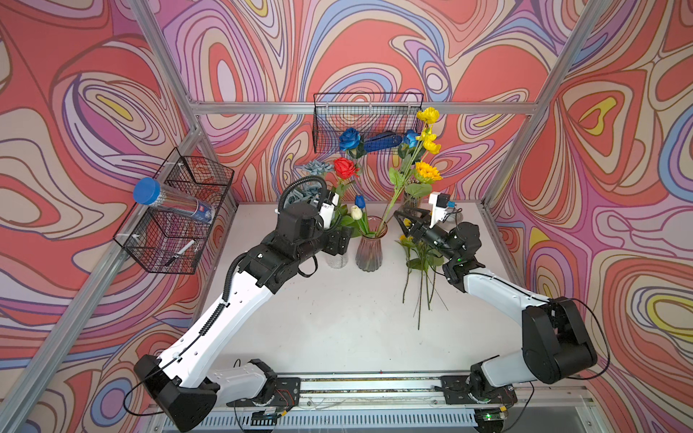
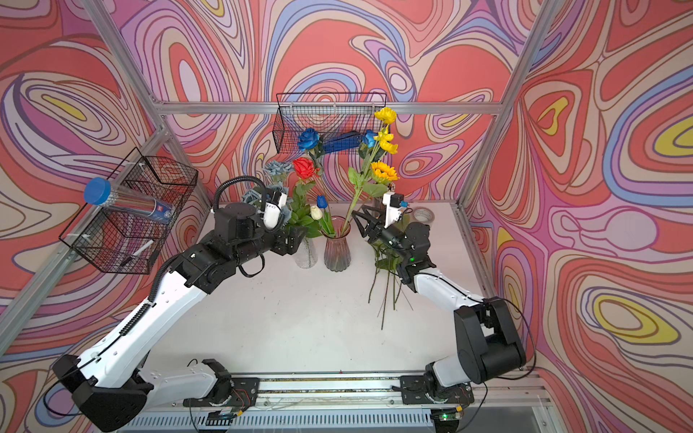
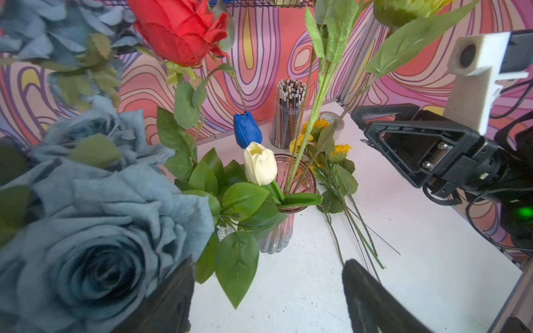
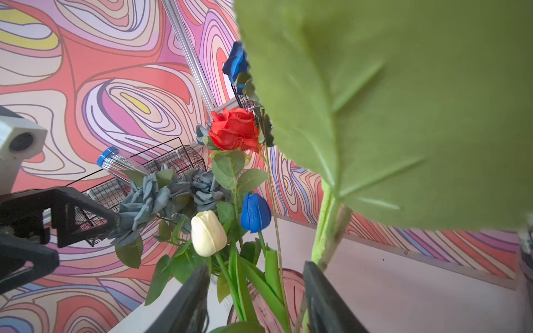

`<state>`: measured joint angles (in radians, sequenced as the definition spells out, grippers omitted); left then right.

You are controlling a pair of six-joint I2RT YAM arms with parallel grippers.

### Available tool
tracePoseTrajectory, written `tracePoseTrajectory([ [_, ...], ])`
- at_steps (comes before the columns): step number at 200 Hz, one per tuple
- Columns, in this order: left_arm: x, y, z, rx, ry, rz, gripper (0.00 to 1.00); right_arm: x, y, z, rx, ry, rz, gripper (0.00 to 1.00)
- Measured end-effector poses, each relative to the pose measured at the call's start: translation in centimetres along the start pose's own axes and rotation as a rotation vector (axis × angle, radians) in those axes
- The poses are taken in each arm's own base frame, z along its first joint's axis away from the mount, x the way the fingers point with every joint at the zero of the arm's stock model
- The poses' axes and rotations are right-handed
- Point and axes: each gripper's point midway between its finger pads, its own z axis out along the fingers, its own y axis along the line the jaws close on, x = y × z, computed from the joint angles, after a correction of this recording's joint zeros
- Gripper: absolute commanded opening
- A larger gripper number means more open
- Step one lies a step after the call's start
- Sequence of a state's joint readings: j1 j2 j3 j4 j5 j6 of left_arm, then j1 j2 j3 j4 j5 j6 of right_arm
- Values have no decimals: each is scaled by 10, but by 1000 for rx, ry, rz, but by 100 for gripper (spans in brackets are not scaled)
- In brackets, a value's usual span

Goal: Pick out yellow flowers from the vase
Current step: Pick up the flower from the vase.

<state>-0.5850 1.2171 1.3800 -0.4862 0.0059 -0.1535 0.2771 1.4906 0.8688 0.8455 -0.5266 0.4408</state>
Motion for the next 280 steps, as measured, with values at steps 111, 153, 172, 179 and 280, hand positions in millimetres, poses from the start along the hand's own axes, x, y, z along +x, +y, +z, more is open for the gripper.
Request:
tracePoseTrajectory([
  [111, 2, 8, -15, -17, -15, -12, 82, 14, -17, 8, 50, 44, -2, 50],
  [153, 3, 11, -15, -23, -13, -16, 82, 10, -19, 3, 86, 34, -18, 50],
  [172, 4, 11, -15, -22, -12, -17, 82, 11, -23, 4, 98, 33, -19, 49],
  [179, 4, 11, -15, -20, -11, -17, 82, 12, -25, 5, 103, 34, -18, 49],
  [280, 3, 14, -15, -25, -13, -22, 82, 18, -38, 20, 106, 21, -6, 16],
])
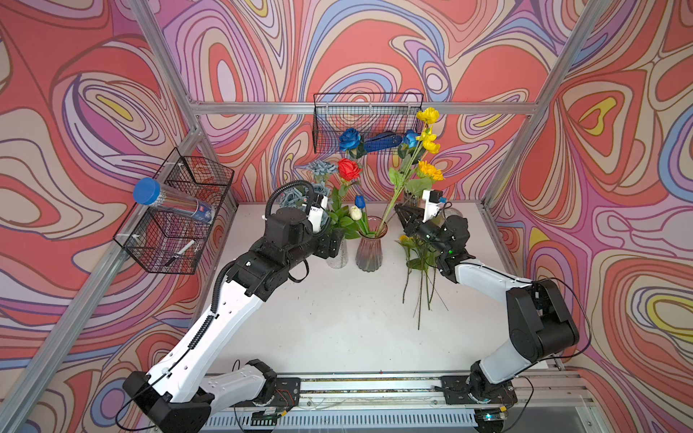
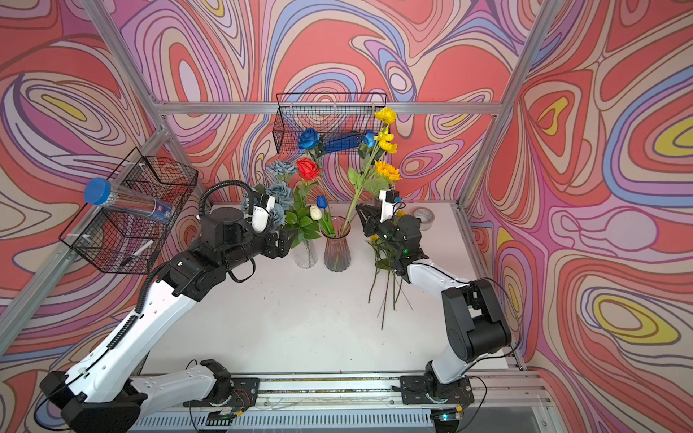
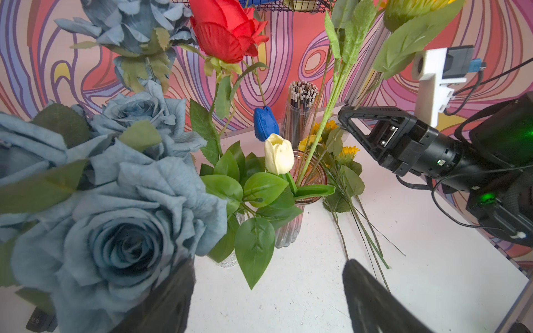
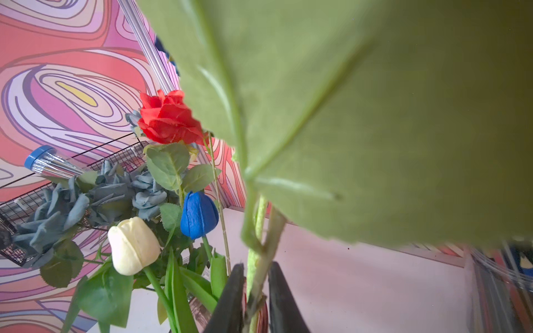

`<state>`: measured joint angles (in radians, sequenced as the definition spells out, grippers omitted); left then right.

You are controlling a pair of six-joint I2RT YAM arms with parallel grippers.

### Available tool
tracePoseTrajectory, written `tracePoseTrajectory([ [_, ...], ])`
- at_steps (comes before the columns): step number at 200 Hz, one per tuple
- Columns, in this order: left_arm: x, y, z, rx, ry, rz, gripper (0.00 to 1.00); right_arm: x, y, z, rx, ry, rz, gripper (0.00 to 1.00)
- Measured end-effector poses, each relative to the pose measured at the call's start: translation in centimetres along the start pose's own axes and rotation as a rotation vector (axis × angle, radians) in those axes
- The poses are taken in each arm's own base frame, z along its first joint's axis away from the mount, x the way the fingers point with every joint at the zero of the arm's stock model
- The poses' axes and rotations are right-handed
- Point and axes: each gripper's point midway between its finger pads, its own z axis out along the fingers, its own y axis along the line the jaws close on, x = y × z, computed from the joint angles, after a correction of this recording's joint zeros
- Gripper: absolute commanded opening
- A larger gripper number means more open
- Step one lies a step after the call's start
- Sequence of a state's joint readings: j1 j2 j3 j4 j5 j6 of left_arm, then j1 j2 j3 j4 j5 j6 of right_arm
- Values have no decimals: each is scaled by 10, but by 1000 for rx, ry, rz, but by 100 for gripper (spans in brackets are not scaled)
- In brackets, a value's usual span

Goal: Pick out yellow flowers from the vase
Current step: Pick up the flower from the vase.

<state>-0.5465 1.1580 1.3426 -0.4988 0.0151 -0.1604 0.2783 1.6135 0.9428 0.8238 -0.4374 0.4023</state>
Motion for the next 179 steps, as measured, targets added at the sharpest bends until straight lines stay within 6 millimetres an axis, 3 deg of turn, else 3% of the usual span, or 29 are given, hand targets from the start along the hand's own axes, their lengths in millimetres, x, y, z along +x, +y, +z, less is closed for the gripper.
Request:
tracePoseTrajectory([
  [49, 1, 1, 0, 0, 2, -2, 82, -3, 2, 0, -10, -9, 4, 5],
  [93, 1, 0, 1, 5, 4, -3, 82, -16, 12, -4, -25, -26, -9, 2],
  [154, 1, 0, 1, 8, 4, -3, 82, -62, 42, -22, -54, -90, -82, 0],
  [179, 1, -1, 1, 13, 5, -3, 82, -95, 60, -28, -68, -117, -141, 0],
])
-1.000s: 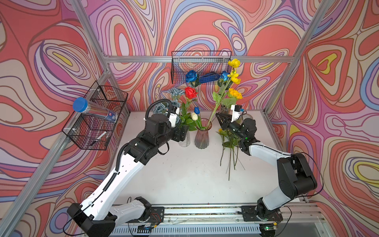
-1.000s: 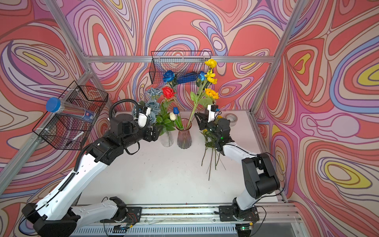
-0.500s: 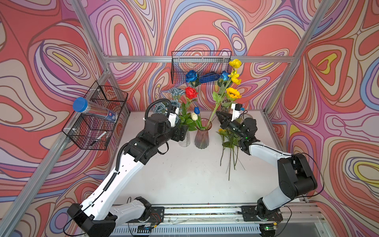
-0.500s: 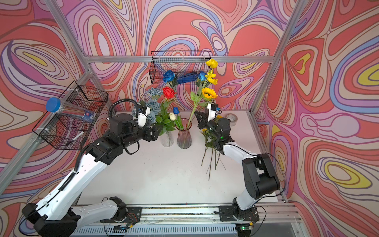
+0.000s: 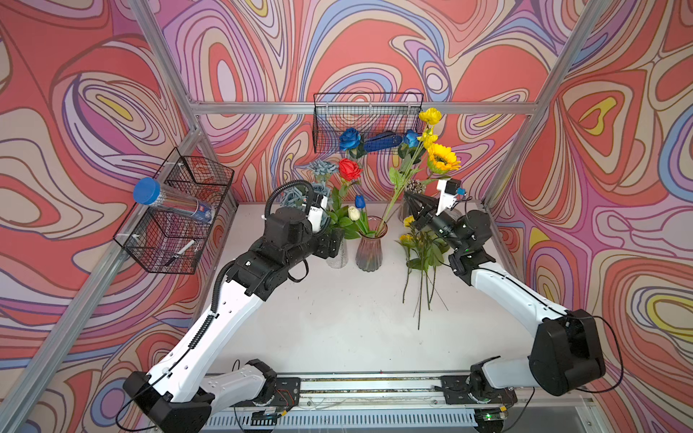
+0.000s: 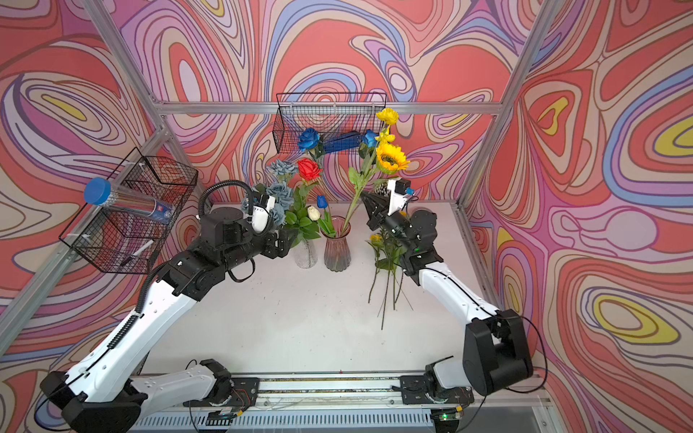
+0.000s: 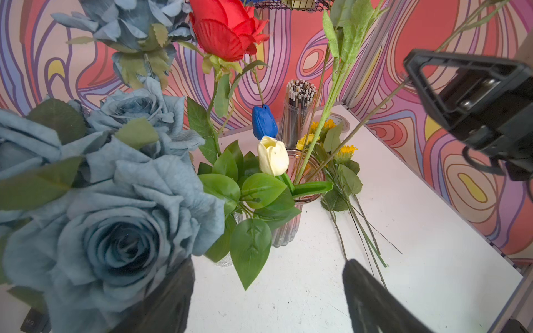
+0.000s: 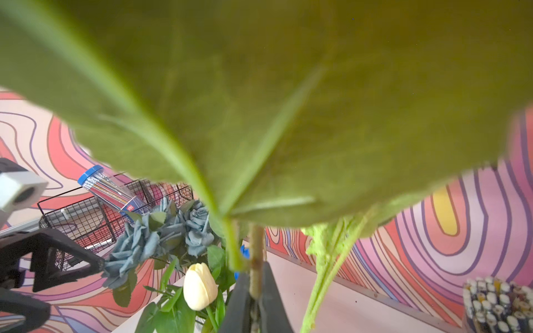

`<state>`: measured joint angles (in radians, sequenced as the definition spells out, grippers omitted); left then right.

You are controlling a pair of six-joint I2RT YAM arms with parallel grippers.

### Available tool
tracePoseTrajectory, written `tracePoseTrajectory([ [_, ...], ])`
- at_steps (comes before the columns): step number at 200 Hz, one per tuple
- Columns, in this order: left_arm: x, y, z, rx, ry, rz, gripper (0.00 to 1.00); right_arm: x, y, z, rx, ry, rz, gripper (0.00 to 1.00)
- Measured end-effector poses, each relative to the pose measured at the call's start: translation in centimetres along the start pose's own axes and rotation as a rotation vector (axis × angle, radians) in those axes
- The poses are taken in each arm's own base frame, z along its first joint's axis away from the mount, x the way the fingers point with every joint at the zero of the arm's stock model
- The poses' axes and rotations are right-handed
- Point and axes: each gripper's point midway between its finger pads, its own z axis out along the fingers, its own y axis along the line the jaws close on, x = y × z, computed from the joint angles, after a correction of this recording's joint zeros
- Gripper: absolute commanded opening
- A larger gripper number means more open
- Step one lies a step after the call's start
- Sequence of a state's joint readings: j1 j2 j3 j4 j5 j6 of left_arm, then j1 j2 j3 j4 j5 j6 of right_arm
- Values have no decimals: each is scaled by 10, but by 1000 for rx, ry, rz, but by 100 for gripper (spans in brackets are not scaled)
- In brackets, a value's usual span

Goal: Pick out yellow flowers from the vase
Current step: Pick up the flower from the vase.

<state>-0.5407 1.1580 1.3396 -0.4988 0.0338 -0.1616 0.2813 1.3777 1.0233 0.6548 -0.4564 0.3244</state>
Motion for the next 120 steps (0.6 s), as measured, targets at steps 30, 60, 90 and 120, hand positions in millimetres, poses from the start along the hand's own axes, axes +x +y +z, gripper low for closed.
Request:
tracePoseTrajectory([
  [30, 0, 0, 0, 3, 0, 0, 82, -60, 26, -11, -20, -64, -101, 0],
  [60, 0, 0, -2, 6, -2, -1, 82, -119, 56, -37, -24, -151, -217, 0],
  [90, 0, -2, -3, 16, -3, -1, 82, -155, 77, -63, -7, -210, -296, 0],
  [120, 1, -6, -3, 41, 1, -1, 82, -170, 85, -82, 34, -231, -339, 0],
])
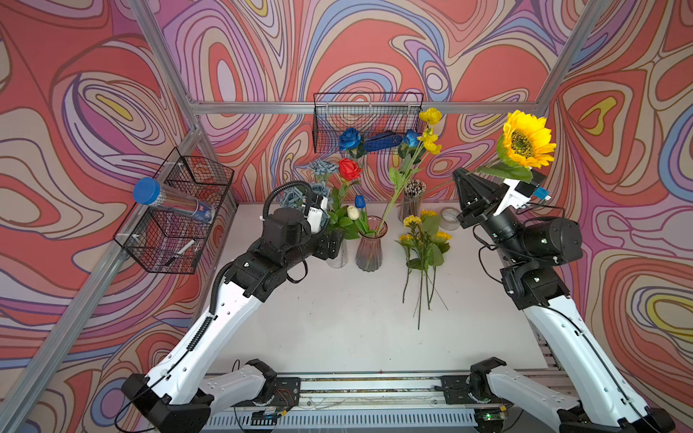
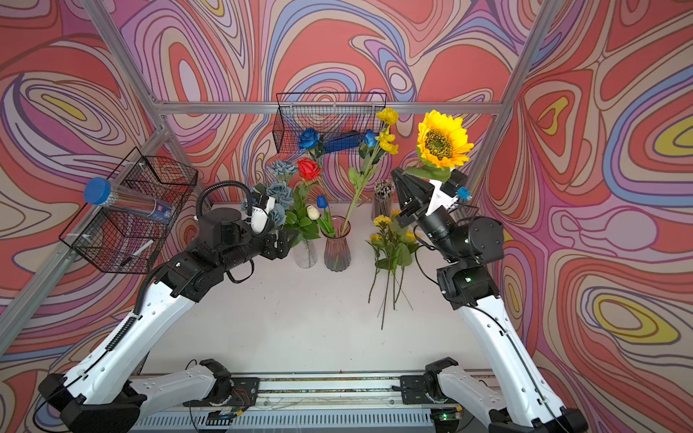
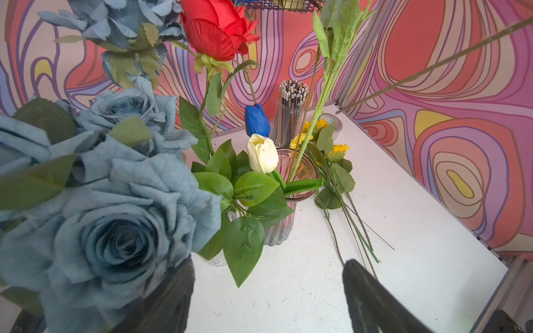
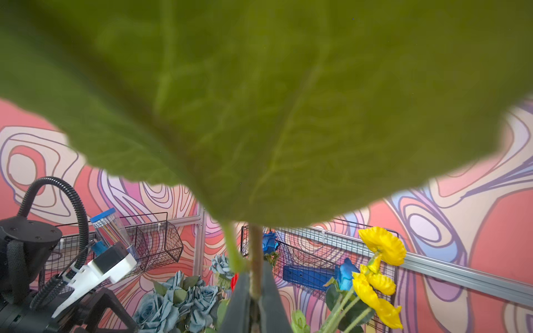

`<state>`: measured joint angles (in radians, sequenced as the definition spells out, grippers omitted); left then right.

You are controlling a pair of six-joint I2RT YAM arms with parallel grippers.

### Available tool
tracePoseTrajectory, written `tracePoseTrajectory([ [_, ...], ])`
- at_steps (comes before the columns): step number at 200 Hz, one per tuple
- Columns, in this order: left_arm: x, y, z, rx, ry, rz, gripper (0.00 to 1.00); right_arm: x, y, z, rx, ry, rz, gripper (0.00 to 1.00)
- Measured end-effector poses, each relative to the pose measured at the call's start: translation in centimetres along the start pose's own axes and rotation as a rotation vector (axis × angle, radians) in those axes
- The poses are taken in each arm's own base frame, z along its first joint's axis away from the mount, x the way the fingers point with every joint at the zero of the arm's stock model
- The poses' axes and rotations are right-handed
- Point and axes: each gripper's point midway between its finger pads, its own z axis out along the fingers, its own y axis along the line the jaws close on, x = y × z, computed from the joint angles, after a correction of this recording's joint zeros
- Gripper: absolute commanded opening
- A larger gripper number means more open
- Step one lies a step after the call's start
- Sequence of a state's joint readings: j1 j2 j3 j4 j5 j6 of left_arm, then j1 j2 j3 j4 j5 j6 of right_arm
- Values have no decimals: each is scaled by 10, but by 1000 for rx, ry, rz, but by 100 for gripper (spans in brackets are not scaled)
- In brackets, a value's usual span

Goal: Pick out yellow flowers from the vase
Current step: Pick up the flower from the vase, then place the flower at the center of the board.

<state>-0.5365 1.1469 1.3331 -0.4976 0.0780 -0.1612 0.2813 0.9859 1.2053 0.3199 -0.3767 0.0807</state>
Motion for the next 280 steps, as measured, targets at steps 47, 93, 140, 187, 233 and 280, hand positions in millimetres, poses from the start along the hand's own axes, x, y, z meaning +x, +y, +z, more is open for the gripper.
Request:
tracePoseTrajectory([
  [47, -4, -13, -2, 74, -16, 3, 82, -9, -12, -21, 124, 36, -25, 0],
  [93, -11, -24, -3, 136, -40, 0, 82, 25, -55, -41, 393, 192, -18, 0],
  [140, -11, -27, 1, 156, -40, -2, 82, 85, -85, -52, 555, 426, 3, 0],
  [187, -9, -29, 6, 165, -26, -13, 82, 151, -94, -52, 585, 667, 51, 0],
  [233, -9, -29, 6, 165, -26, -16, 82, 175, -96, -61, 592, 770, 85, 0],
  [280, -10, -29, 7, 170, -27, -17, 82, 187, -109, -59, 593, 831, 157, 0],
])
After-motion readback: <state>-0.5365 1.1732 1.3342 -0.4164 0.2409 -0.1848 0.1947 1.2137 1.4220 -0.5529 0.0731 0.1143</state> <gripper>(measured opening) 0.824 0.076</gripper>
